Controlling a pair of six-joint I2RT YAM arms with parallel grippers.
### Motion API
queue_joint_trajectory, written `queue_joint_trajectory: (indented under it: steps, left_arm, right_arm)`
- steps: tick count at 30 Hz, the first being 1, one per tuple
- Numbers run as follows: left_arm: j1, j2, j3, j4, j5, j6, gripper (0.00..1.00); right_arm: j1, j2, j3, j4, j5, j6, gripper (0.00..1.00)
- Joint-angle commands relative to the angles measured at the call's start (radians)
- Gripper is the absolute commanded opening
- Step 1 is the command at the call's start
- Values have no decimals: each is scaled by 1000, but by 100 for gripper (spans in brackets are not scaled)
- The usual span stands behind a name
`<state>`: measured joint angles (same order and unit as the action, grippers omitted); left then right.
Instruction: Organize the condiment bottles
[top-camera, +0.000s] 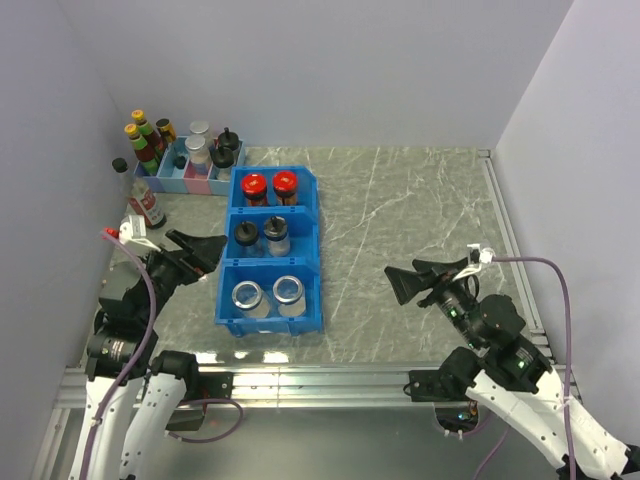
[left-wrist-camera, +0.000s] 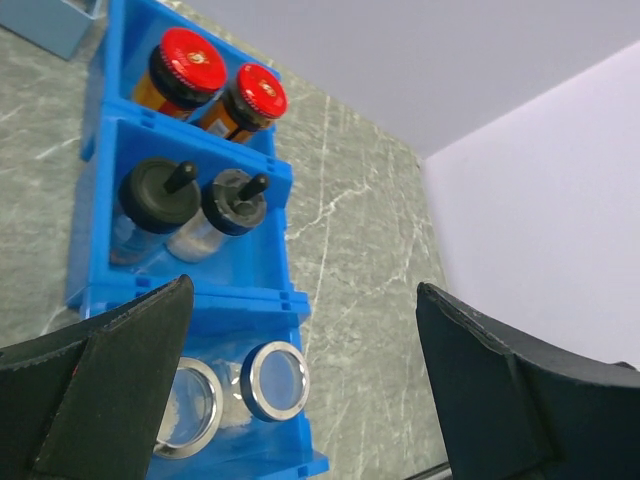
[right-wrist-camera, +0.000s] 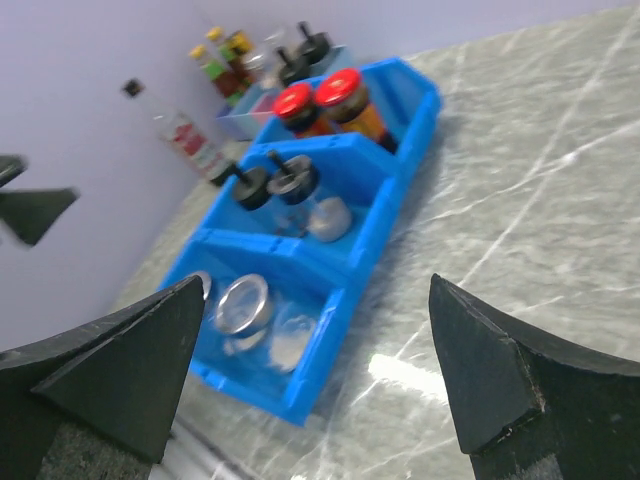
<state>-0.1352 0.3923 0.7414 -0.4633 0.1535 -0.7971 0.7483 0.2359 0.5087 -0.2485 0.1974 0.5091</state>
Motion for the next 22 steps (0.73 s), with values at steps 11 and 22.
queue_joint_trajectory:
  steps: [11,22]
  left_arm:
    - [-3,8,27,129,121,56,99]
    - [-1,-3,24,149,136,75,99]
  right_arm:
    - [5,-201,-49,-47,-61,62,100]
    - [6,-204,-33,-101,-9,78,100]
